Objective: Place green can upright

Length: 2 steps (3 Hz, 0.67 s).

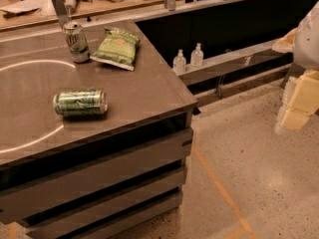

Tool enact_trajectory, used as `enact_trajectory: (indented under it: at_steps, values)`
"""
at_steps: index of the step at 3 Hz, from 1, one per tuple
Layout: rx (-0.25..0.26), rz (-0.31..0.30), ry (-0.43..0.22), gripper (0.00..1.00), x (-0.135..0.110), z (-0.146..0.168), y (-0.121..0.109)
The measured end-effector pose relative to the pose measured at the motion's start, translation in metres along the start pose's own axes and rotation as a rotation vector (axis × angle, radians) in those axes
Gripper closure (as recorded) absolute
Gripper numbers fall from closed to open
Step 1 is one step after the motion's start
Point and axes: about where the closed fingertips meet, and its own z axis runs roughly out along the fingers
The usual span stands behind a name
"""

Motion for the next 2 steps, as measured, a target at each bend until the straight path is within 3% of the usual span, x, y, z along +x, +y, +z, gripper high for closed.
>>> enact_trajectory:
  at_steps: [1, 2]
  values:
    - [0.004, -0.004, -0.003, 0.0, -0.002, -0.001, -0.001]
    - [0.001, -0.052, -0.018, 0.0, -0.022, 0.006, -0.009]
